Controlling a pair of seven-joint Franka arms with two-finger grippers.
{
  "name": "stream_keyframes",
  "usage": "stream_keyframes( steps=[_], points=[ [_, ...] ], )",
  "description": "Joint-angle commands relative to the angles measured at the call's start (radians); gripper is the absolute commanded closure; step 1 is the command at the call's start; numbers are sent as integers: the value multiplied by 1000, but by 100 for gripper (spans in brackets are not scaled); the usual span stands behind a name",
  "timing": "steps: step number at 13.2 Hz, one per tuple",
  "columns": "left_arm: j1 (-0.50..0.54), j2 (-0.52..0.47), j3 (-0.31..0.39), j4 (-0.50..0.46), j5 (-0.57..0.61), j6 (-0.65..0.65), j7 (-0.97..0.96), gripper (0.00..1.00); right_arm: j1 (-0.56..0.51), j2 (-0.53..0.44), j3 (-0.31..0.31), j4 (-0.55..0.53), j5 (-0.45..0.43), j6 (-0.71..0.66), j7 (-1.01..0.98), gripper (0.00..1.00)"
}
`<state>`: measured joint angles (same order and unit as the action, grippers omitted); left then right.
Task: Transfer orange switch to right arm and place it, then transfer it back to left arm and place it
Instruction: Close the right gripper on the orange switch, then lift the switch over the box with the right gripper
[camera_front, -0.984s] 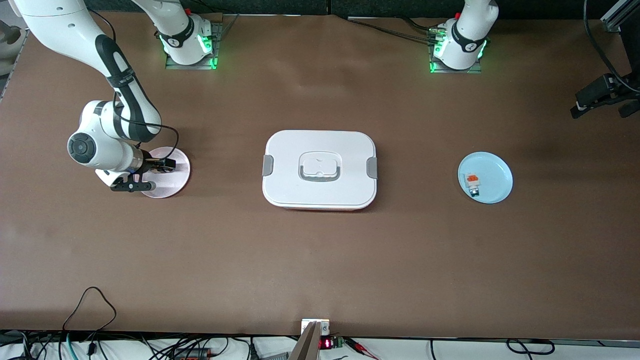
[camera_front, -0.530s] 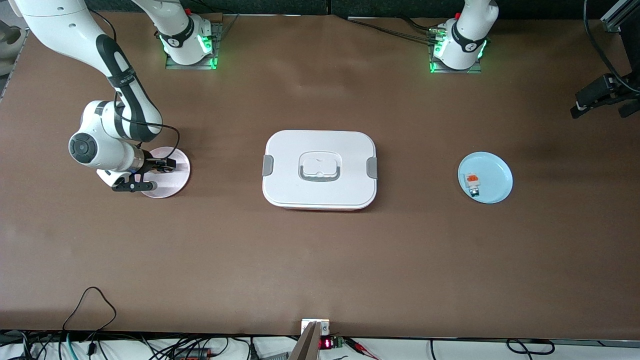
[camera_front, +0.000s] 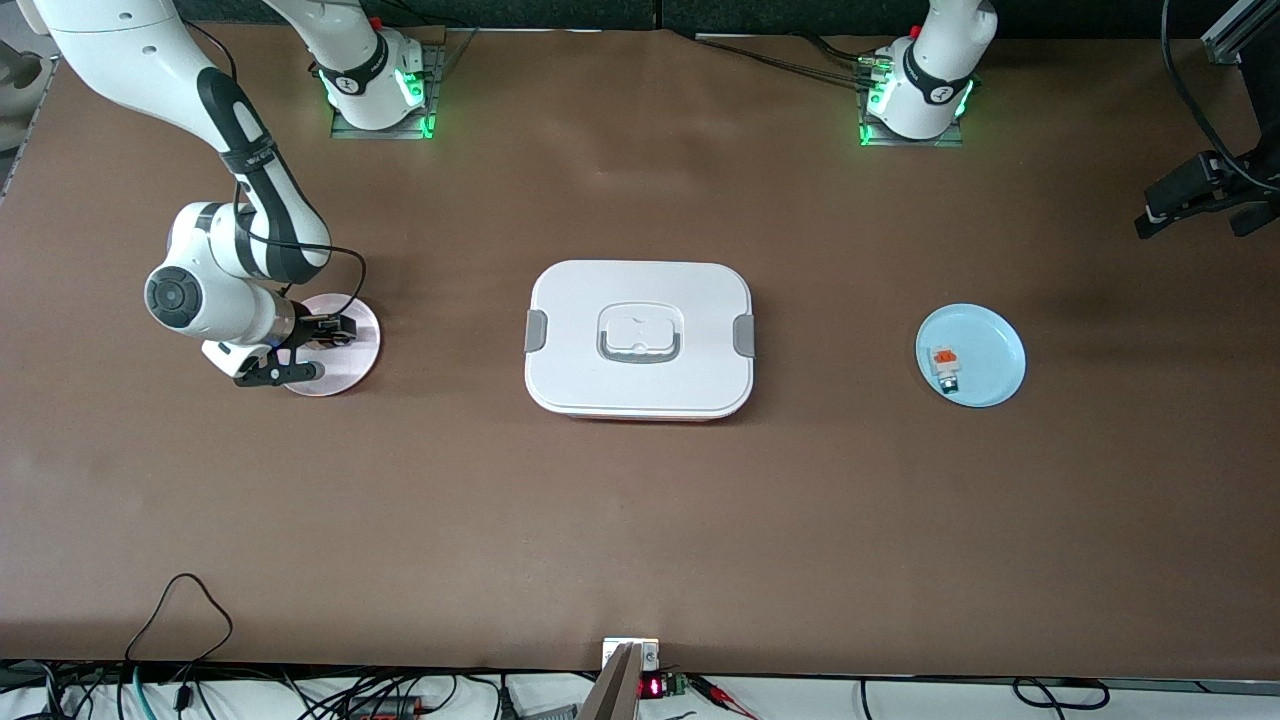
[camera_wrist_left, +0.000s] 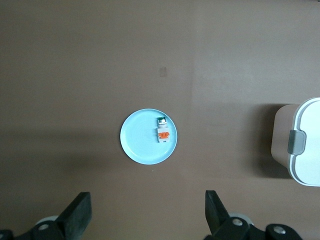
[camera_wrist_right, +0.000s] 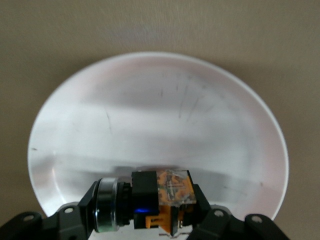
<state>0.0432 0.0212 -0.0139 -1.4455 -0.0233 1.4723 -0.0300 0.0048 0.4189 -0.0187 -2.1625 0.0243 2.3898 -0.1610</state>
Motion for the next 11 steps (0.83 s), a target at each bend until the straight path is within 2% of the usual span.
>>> stream_keyframes(
  steps=[1,3,6,11],
  points=[
    [1,-7,2,7,-18,-9,-5,0,-2,-35,40,65,20,-66,-28,73],
    [0,-7,0,8,-20,-9,-1,0,-2,-51,59,146,20,-124,-29,75],
    [-2,0,-15,8,-23,-10,1,0,12,-49,59,347,32,-340,-20,77],
    [-2,-3,-23,2,-23,-10,-7,0,14,-72,62,532,54,-550,-41,77]
  ],
)
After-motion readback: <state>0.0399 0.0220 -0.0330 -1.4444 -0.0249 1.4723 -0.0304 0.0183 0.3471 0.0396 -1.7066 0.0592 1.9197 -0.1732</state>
